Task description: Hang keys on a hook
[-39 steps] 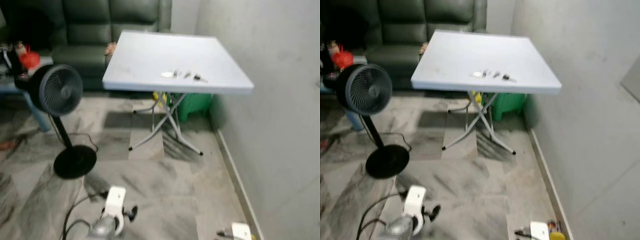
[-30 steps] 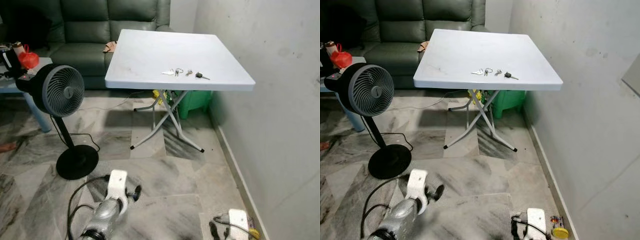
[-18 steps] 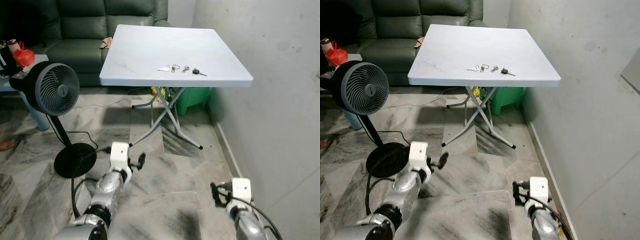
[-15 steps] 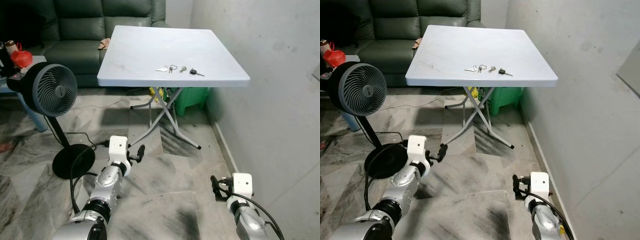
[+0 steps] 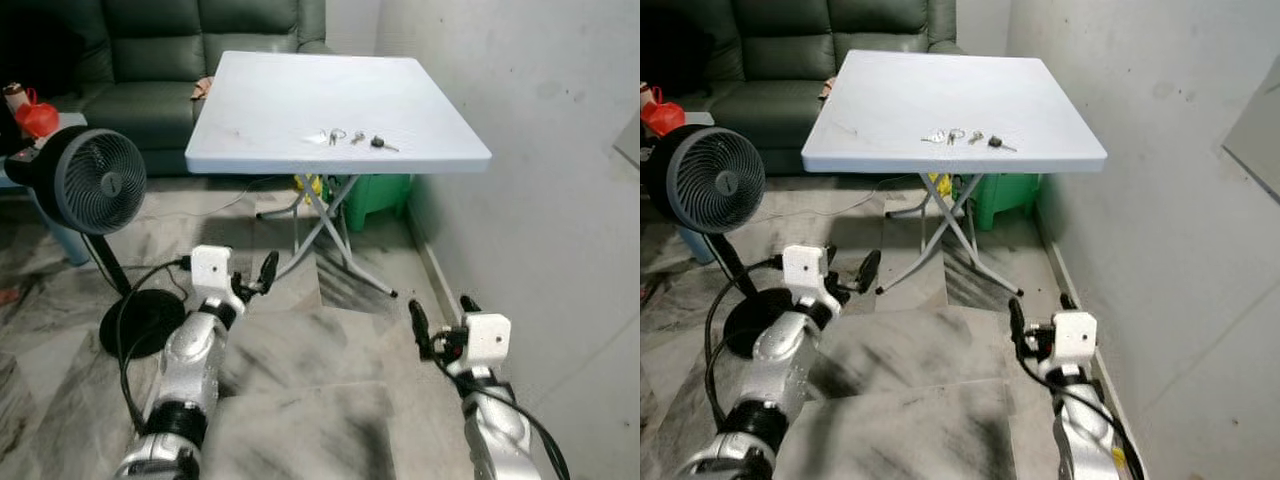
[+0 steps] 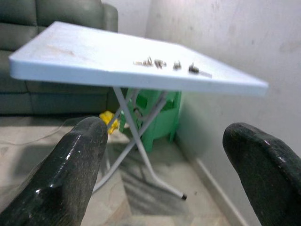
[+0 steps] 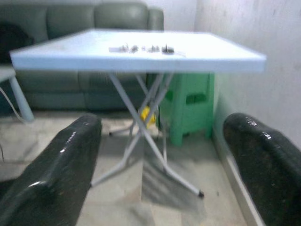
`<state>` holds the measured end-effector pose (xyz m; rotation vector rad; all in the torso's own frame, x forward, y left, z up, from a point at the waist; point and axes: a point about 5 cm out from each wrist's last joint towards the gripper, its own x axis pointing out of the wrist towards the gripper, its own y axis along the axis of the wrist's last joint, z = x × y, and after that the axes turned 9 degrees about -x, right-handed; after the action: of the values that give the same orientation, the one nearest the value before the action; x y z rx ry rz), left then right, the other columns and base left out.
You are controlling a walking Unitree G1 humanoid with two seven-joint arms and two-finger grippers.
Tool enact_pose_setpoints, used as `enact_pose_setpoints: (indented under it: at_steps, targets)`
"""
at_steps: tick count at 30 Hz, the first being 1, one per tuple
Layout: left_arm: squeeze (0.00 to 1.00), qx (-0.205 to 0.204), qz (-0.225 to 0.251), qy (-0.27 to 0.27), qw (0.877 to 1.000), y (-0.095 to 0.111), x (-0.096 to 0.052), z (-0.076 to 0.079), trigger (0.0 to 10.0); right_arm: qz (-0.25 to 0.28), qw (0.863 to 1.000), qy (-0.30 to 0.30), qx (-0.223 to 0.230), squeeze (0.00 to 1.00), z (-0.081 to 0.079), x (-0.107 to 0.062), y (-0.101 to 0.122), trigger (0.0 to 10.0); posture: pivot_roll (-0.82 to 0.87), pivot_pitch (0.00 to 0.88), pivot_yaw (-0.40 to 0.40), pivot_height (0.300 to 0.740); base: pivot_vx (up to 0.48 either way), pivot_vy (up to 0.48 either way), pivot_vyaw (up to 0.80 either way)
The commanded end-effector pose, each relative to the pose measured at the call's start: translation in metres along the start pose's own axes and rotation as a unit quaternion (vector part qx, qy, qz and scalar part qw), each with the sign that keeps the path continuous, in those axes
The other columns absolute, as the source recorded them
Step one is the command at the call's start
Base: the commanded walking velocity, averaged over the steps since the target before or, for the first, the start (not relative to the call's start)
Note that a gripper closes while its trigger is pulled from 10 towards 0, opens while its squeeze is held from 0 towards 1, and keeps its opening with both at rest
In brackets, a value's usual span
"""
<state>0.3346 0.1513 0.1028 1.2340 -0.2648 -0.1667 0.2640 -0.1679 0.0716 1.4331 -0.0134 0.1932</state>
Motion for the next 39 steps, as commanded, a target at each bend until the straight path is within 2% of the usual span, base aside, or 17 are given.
enact_pose_setpoints:
  at_steps: [1,3,6,8,9,11,12,15,17,21,29,33,39]
  targets:
    - [0.0,-0.007,0.012,-0.009,1.0,0.011,0.002,0.001,10.0,0.024,1.0,0.006,-0.001,0.0,-0.002,0.004,0.016,10.0,-0.13,0.007,-0.018,0.74,0.0,0.0,0.0]
    - [0.0,-0.004,0.022,-0.014,1.0,0.021,0.004,0.005,10.0,0.042,0.999,-0.005,-0.006,0.0,-0.002,0.008,0.031,10.0,-0.13,0.007,-0.018,0.74,0.0,0.0,0.0]
    - [0.0,-0.038,0.028,-0.007,0.999,0.03,0.007,0.007,10.0,0.041,0.999,-0.024,0.011,0.0,0.002,0.011,0.041,10.0,-0.13,0.009,-0.016,0.74,0.0,0.0,0.0]
    - [0.0,-0.03,0.026,-0.009,0.999,0.029,0.006,0.006,10.0,0.034,0.999,-0.006,0.011,0.0,0.001,0.01,0.037,10.0,-0.13,0.008,-0.015,0.74,0.0,0.0,0.0]
    - [0.0,-0.027,0.016,-0.003,1.0,0.021,0.003,0.002,10.0,0.019,1.0,0.006,0.0,0.0,0.002,0.006,0.025,10.0,-0.13,0.008,-0.015,0.74,0.0,0.0,0.0]
    - [0.0,-0.022,-0.001,0.002,1.0,0.015,-0.002,-0.001,10.0,0.001,1.0,-0.007,0.0,0.0,0.005,0.0,0.018,10.0,-0.13,0.008,-0.015,0.74,0.0,0.0,0.0]
    - [0.0,-0.033,-0.006,-0.013,0.999,0.013,-0.004,0.001,10.0,-0.007,1.0,-0.015,-0.005,0.0,0.007,-0.002,0.016,10.0,-0.13,0.008,-0.015,0.74,0.0,0.0,0.0]
    - [0.0,-0.042,-0.012,-0.013,0.999,0.012,-0.005,0.003,10.0,-0.006,1.0,-0.007,-0.011,0.0,0.004,-0.002,0.02,10.0,-0.13,0.01,-0.02,0.74,0.0,0.0,0.0]
    - [0.0,-0.025,-0.018,-0.011,0.999,0.012,-0.005,0.005,10.0,-0.005,1.0,-0.004,-0.013,0.0,0.001,-0.001,0.026,10.0,-0.13,0.01,-0.02,0.74,0.0,0.0,0.0]
    - [0.0,-0.021,-0.025,-0.012,0.999,0.014,-0.001,0.004,10.0,-0.004,1.0,-0.002,-0.018,0.0,0.001,0.004,0.029,10.0,-0.12,0.008,-0.022,0.74,0.0,0.0,0.0]
    - [0.0,-0.002,-0.009,-0.009,1.0,0.025,0.005,0.002,10.0,-0.008,0.999,-0.012,-0.031,0.0,0.007,0.009,0.029,10.0,-0.11,0.003,-0.027,0.74,0.0,0.0,0.0]
    - [0.0,-0.012,-0.009,-0.007,1.0,0.025,0.007,0.004,10.0,-0.012,0.999,-0.013,-0.031,0.0,0.009,0.009,0.029,10.0,-0.11,0.003,-0.03,0.74,0.279,0.0,0.0]
    - [0.0,-0.004,-0.013,-0.014,1.0,0.022,0.01,0.01,10.0,-0.011,0.999,-0.012,-0.033,0.0,0.01,0.011,0.03,10.0,-0.11,0.002,-0.032,0.74,0.282,0.0,0.0]
